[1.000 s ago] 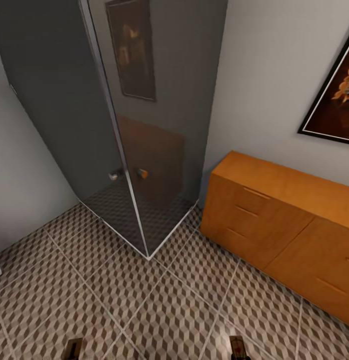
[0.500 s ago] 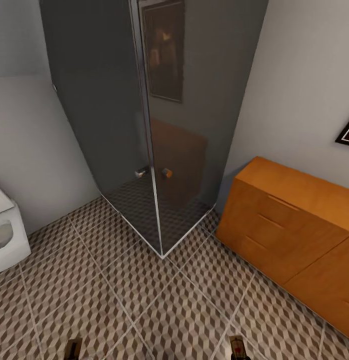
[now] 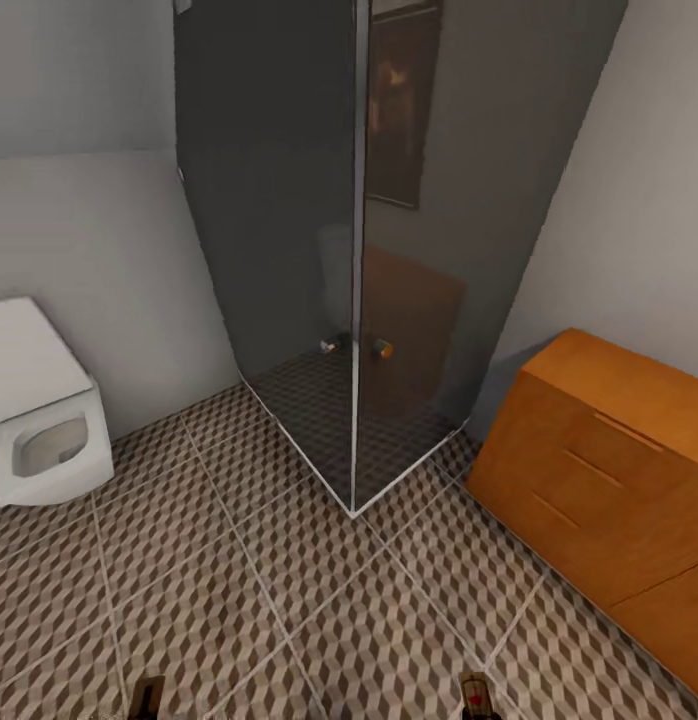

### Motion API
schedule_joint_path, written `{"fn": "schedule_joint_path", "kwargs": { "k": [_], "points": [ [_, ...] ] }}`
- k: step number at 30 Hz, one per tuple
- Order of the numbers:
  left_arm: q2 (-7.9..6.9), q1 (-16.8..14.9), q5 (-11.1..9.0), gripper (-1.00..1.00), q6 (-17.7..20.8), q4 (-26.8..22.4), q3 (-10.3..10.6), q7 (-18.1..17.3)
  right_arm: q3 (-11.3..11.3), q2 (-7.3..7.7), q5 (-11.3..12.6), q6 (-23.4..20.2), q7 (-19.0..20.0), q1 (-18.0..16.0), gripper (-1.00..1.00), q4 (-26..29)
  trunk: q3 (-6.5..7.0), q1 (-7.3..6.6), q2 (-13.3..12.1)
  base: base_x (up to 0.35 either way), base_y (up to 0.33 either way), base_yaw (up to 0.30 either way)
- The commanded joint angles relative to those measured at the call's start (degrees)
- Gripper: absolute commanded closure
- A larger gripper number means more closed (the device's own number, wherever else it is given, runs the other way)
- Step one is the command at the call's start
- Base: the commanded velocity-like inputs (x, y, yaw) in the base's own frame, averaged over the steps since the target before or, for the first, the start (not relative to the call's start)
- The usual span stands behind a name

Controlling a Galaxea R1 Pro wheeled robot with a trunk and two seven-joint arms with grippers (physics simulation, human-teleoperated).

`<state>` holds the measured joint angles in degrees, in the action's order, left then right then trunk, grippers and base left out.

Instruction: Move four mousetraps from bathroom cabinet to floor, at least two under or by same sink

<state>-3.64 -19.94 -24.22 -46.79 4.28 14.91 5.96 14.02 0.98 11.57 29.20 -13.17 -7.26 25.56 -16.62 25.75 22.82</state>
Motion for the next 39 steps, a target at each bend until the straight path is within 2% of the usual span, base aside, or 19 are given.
{"fn": "schedule_joint_path", "kwargs": {
  "k": [1,39],
  "points": [
    [0.04,-0.1,0.1,1.00,-0.2,0.2,0.5,0.5,0.5,0.07,0.7,0.2,-0.1,0.0,1.00,0.0,-0.09,0.03,0.1,0.000,0.000,0.285],
    [0.04,-0.1,0.1,1.00,-0.2,0.2,0.5,0.5,0.5,0.07,0.7,0.2,-0.1,0.0,1.00,-0.1,-0.08,0.03,0.1,0.000,0.000,0.285]
  ]
}}
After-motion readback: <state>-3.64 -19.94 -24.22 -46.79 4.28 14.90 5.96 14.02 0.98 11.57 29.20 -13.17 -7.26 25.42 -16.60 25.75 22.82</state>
